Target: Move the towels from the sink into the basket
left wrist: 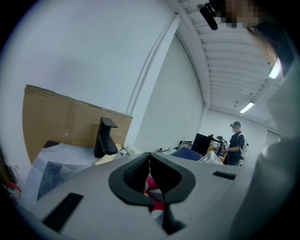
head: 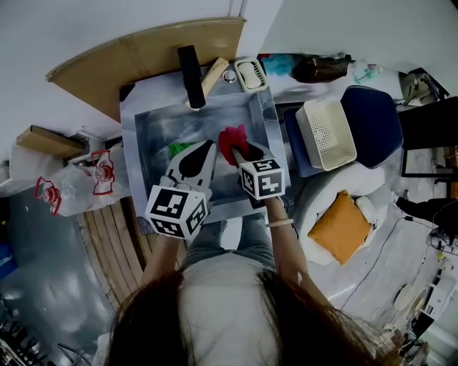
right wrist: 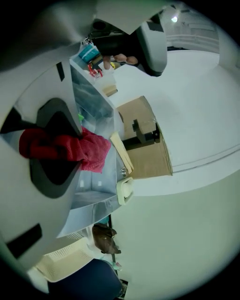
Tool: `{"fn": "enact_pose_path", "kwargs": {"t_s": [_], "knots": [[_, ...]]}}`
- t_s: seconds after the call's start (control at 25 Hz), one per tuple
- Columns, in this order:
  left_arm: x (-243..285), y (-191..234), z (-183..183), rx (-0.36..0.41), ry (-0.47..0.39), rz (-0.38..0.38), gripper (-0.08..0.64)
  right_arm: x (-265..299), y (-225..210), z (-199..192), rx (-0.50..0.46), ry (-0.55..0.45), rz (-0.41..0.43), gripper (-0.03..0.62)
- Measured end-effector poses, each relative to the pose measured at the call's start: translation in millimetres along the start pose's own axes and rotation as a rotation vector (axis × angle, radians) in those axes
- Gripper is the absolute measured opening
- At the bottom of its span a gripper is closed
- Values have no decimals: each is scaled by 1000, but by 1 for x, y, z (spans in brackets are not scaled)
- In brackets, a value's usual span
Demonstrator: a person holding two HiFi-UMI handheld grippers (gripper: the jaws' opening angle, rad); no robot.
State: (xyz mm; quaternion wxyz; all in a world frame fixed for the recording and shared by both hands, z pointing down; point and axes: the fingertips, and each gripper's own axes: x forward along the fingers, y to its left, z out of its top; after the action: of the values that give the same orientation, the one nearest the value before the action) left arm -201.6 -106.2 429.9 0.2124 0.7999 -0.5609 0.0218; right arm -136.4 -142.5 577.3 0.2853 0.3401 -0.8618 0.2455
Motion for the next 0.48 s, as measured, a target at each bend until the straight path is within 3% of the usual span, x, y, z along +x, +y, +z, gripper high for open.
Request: {"fn": "enact_pose_path", "kwargs": {"t_s": [0.48], "knots": [[13,-38,11,19,-25,37,9,-55,-23,24,-73,-93,28,124]]}}
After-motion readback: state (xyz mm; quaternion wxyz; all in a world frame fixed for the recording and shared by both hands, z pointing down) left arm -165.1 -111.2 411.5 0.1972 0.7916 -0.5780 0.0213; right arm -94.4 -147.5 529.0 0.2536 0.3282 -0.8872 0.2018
